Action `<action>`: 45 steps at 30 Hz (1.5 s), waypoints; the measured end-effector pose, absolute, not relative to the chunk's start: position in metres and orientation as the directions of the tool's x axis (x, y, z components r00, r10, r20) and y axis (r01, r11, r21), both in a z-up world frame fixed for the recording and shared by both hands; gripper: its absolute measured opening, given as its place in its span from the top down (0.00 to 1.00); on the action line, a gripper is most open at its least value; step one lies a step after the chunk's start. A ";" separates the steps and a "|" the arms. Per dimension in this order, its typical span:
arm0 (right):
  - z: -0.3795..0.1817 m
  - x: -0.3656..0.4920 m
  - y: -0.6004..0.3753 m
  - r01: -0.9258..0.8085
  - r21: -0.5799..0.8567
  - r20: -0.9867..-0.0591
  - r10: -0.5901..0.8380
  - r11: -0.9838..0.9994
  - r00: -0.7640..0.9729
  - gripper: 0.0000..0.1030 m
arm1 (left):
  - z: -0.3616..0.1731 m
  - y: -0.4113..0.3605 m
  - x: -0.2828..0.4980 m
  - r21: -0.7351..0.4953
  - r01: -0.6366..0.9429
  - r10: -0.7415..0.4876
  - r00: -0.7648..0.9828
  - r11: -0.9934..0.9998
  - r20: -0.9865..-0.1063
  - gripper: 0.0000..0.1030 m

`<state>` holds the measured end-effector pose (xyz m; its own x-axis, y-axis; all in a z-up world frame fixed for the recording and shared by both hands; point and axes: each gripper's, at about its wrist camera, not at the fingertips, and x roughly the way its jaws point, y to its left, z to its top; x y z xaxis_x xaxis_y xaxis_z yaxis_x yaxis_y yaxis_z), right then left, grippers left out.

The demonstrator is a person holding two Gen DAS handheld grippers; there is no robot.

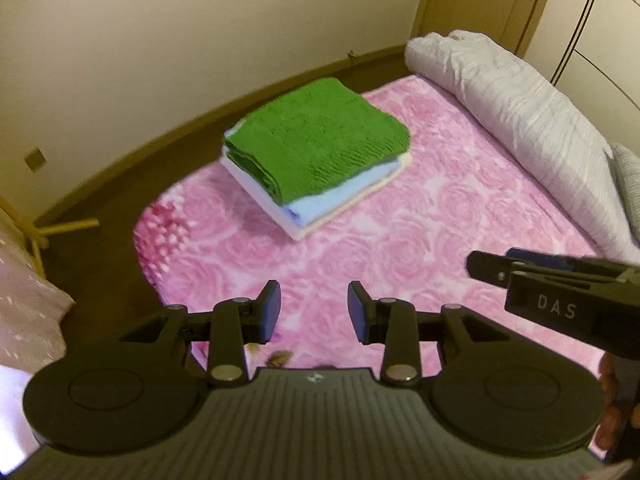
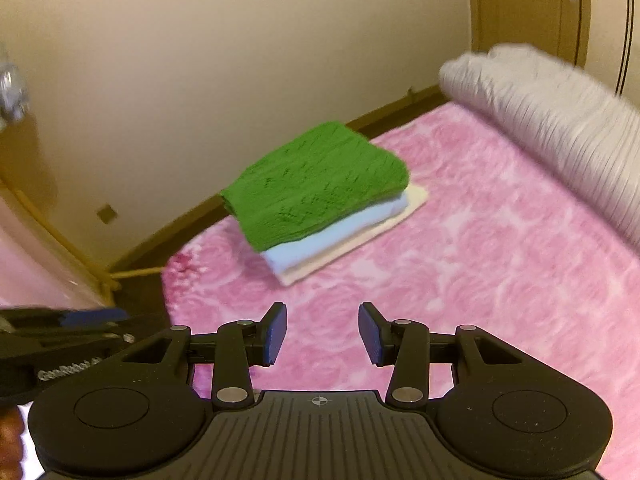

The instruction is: Fold clothes

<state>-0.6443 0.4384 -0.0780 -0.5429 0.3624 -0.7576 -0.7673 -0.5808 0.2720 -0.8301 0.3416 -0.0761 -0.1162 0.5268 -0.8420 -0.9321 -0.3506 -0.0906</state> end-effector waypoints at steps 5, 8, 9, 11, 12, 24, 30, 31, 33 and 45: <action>-0.083 -0.640 0.453 -0.784 0.280 -0.786 0.336 -0.554 -0.519 0.58 | -0.087 0.353 -0.827 -0.084 -0.933 0.488 -0.105 -0.351 -0.866 0.69; -0.089 -0.642 0.459 -0.794 0.245 -0.811 0.331 -0.556 -0.482 0.58 | -0.094 0.362 -0.824 -0.079 -0.935 0.470 -0.099 -0.345 -0.877 0.69; -0.092 -0.642 0.460 -0.796 0.237 -0.819 0.326 -0.556 -0.472 0.58 | -0.096 0.364 -0.823 -0.079 -0.936 0.463 -0.095 -0.342 -0.881 0.69; -0.098 -0.645 0.462 -0.800 0.210 -0.839 0.317 -0.561 -0.443 0.58 | -0.101 0.369 -0.822 -0.082 -0.938 0.449 -0.083 -0.337 -0.890 0.69; -0.102 -0.647 0.462 -0.803 0.194 -0.850 0.311 -0.564 -0.424 0.58 | -0.104 0.371 -0.821 -0.085 -0.939 0.443 -0.078 -0.335 -0.893 0.69; -0.119 -0.663 0.474 -0.788 0.137 -0.888 0.278 -0.600 -0.366 0.58 | -0.117 0.392 -0.823 -0.061 -0.941 0.400 -0.082 -0.334 -0.913 0.69; -0.124 -0.669 0.485 -0.789 0.139 -0.898 0.260 -0.598 -0.356 0.58 | -0.120 0.405 -0.825 -0.062 -0.946 0.388 -0.071 -0.319 -0.919 0.69; -0.124 -0.670 0.486 -0.790 0.140 -0.899 0.258 -0.597 -0.354 0.58 | -0.121 0.407 -0.825 -0.063 -0.946 0.386 -0.068 -0.317 -0.920 0.69; -0.125 -0.672 0.490 -0.790 0.140 -0.900 0.255 -0.596 -0.352 0.58 | -0.123 0.411 -0.825 -0.066 -0.947 0.381 -0.062 -0.313 -0.922 0.69; -0.131 -0.683 0.511 -0.793 0.159 -0.903 0.237 -0.589 -0.357 0.58 | -0.137 0.428 -0.833 -0.073 -0.945 0.360 -0.049 -0.320 -0.932 0.69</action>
